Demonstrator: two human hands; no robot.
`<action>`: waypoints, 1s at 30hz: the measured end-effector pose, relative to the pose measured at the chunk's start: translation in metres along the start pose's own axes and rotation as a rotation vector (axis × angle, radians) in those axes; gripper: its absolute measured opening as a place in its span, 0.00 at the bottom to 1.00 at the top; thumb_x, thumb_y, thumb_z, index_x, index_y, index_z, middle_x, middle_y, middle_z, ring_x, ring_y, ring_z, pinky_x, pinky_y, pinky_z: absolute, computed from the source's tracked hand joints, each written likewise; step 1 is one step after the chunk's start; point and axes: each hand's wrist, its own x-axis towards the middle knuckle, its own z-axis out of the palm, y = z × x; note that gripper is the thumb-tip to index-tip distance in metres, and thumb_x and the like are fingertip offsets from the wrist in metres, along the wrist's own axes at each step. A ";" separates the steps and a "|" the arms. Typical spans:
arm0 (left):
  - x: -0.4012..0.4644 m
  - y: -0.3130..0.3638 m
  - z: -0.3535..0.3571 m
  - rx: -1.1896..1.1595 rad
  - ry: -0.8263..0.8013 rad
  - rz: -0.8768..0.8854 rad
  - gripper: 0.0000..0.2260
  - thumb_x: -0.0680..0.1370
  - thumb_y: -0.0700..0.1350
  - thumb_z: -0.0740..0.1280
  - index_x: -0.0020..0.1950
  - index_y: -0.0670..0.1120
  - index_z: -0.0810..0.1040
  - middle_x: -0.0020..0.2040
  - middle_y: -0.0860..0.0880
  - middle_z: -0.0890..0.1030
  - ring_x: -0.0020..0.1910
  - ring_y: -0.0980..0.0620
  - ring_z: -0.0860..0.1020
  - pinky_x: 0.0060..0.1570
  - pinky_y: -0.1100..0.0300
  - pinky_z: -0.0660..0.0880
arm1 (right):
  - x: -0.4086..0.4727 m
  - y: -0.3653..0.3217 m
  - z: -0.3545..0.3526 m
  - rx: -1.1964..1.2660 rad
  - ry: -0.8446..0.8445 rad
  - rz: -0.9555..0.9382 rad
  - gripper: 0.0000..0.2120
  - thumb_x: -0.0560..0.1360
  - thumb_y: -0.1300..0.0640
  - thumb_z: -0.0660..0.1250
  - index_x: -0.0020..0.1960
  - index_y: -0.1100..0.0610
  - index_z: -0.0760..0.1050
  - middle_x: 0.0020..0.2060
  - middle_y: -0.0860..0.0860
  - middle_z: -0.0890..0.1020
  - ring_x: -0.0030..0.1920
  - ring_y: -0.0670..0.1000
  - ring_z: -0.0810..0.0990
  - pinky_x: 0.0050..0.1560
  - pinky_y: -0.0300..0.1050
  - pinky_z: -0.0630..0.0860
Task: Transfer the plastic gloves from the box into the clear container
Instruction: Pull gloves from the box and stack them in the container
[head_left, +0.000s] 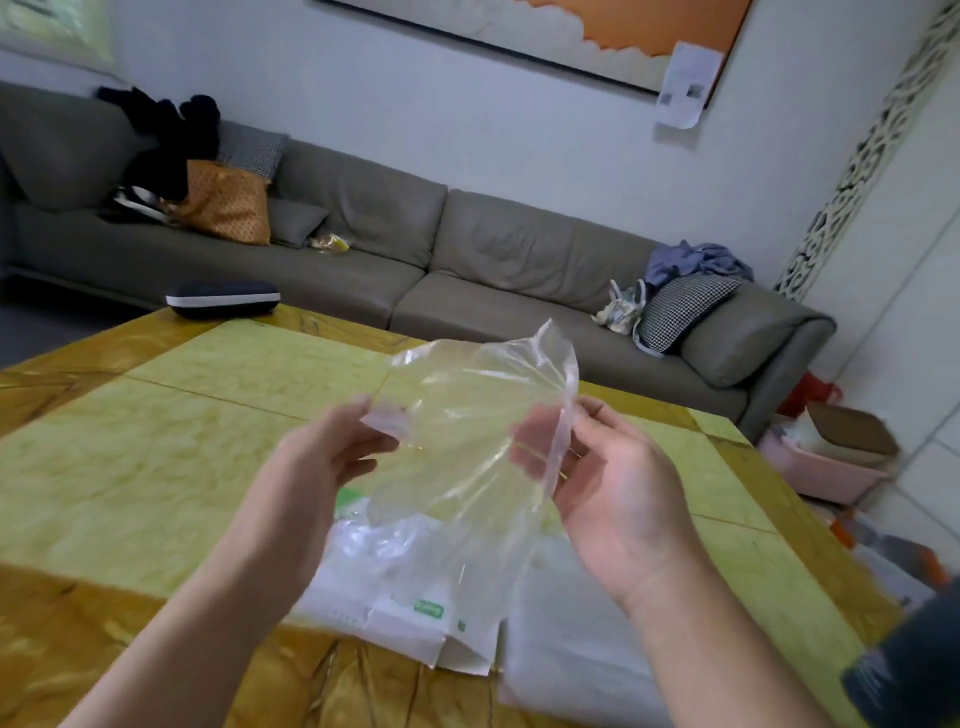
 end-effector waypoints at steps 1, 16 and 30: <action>-0.004 0.011 0.002 -0.163 -0.091 -0.037 0.21 0.83 0.59 0.59 0.60 0.46 0.84 0.58 0.49 0.85 0.60 0.49 0.81 0.61 0.50 0.71 | -0.002 0.002 -0.002 0.034 -0.001 0.023 0.09 0.85 0.65 0.58 0.52 0.63 0.77 0.43 0.62 0.85 0.43 0.59 0.87 0.42 0.51 0.85; -0.023 0.015 0.061 0.635 -0.327 0.129 0.05 0.77 0.38 0.73 0.46 0.48 0.85 0.38 0.51 0.86 0.35 0.52 0.84 0.34 0.59 0.81 | -0.024 -0.023 -0.067 -0.793 -0.082 0.135 0.11 0.80 0.56 0.73 0.54 0.65 0.81 0.43 0.61 0.87 0.40 0.61 0.88 0.39 0.53 0.84; -0.013 0.003 0.133 1.144 -0.199 0.378 0.05 0.80 0.46 0.70 0.55 0.54 0.81 0.49 0.56 0.84 0.46 0.56 0.82 0.47 0.54 0.82 | -0.016 -0.031 -0.156 -0.981 0.128 0.114 0.05 0.81 0.70 0.67 0.48 0.65 0.80 0.37 0.59 0.86 0.35 0.57 0.88 0.30 0.47 0.81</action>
